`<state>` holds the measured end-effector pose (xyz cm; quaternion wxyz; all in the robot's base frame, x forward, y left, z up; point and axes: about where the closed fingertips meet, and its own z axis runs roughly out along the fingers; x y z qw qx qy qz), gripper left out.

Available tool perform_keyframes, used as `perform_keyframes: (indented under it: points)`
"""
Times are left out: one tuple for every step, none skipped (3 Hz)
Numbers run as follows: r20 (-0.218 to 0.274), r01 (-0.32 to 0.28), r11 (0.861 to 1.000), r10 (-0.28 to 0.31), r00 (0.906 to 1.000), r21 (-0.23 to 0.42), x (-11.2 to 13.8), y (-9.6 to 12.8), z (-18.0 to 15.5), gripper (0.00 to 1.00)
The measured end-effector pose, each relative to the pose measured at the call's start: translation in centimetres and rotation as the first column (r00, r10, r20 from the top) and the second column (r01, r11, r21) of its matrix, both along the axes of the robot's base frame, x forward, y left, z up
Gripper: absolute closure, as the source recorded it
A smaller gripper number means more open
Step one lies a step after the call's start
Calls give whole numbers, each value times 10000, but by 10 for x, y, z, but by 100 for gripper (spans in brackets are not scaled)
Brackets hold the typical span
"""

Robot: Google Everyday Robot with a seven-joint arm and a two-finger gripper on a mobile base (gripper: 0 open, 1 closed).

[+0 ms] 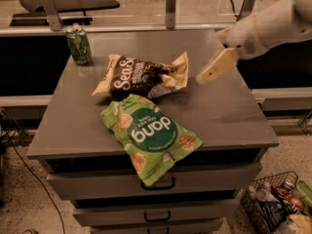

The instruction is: Move brown chip bag near green rice chip bag

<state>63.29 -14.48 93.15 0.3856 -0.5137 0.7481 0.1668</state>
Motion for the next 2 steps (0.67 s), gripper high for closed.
perform_keyframes:
  points:
    - [858,595,9975,-626,9943,384,3,-53,34,0]
    - [936,605,9973,-643,9935,427,4,-54,38,0]
